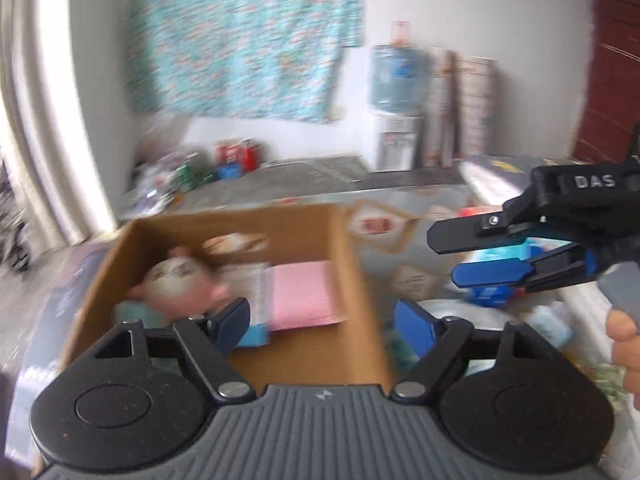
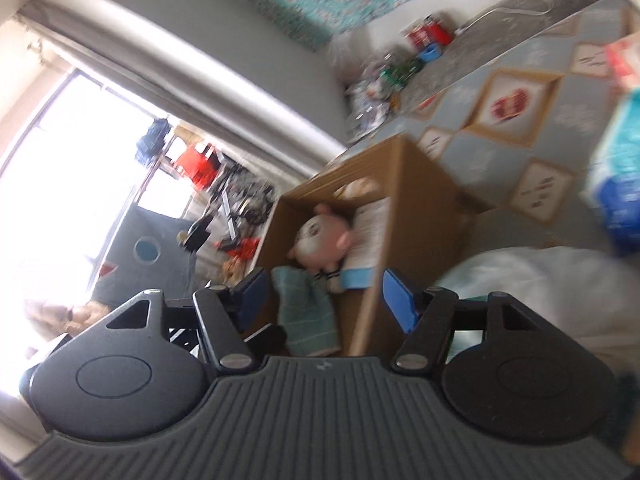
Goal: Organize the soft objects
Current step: 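Reach the right tool to the blue wet-wipes pack and grasp it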
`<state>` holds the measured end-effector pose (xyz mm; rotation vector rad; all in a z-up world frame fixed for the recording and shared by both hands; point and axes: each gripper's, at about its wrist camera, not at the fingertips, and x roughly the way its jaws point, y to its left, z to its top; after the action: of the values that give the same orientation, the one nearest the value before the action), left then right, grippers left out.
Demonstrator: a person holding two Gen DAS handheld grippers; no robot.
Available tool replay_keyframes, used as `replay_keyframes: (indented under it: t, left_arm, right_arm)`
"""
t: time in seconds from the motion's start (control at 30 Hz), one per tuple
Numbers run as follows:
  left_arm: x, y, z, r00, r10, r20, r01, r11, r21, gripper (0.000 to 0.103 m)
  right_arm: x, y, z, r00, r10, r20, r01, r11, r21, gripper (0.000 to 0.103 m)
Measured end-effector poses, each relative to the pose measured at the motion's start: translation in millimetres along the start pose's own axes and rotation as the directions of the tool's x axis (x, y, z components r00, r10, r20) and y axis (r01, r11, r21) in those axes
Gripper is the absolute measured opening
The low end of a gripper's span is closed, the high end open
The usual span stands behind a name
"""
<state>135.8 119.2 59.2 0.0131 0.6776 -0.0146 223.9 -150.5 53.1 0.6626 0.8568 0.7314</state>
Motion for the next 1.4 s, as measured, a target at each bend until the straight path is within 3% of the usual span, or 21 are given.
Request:
replay_keyframes:
  t: [0.2, 0.4, 0.5, 0.67, 0.83, 0.97, 1.17, 1.3, 1.4]
  left_arm:
    - [43.6, -66.9, 16.5, 0.992, -0.126, -0.014, 0.127, 0.985, 0.119, 0.087]
    - [106.9, -111.1, 32.4, 0.967, -0.244, -0.072, 0.254, 0.934, 0.251, 0.091]
    - [138.0, -128.4, 36.8, 0.95, -0.292, -0.11, 0.312, 0.892, 0.327, 0.093]
    - [185.6, -148.2, 42.0, 0.909, -0.379, -0.171, 0.416, 0.815, 0.404, 0.097]
    - [223.9, -166.6, 38.8, 0.891, -0.379, -0.251, 0.454, 0.737, 0.5, 0.097]
    - [248.2, -178.5, 33.4, 0.866, -0.369, -0.338, 0.499, 0.68, 0.537, 0.098]
    - [269.2, -186.3, 31.6, 0.825, -0.398, -0.401, 0.562, 0.66, 0.499, 0.1]
    - [276.4, -188.9, 33.4, 0.797, -0.421, -0.433, 0.596, 0.667, 0.447, 0.1]
    - [279.9, -191.7, 34.0, 0.791, -0.416, -0.449, 0.6, 0.672, 0.434, 0.098]
  right_arm:
    - [-60.7, -78.2, -2.2, 0.973, -0.151, 0.172, 0.127, 0.981, 0.145, 0.068]
    - [-65.7, -137.0, -6.8, 0.94, -0.231, 0.251, 0.167, 0.953, 0.253, 0.068]
    - [-56.1, -156.0, -4.8, 0.922, -0.269, 0.279, 0.194, 0.943, 0.27, 0.066]
    - [-22.8, -184.9, 4.3, 0.917, -0.29, 0.273, 0.196, 0.925, 0.325, 0.063]
    - [-1.9, -206.5, 11.8, 0.914, -0.296, 0.276, 0.188, 0.914, 0.36, 0.062]
    - [8.7, -211.1, 15.1, 0.906, -0.322, 0.275, 0.213, 0.908, 0.36, 0.061]
    - [11.0, -217.6, 17.7, 0.906, -0.326, 0.271, 0.212, 0.902, 0.375, 0.055]
    - [12.6, -221.1, 18.6, 0.91, -0.318, 0.267, 0.203, 0.902, 0.382, 0.055]
    - [18.2, -225.8, 18.9, 0.917, -0.311, 0.251, 0.198, 0.899, 0.39, 0.055]
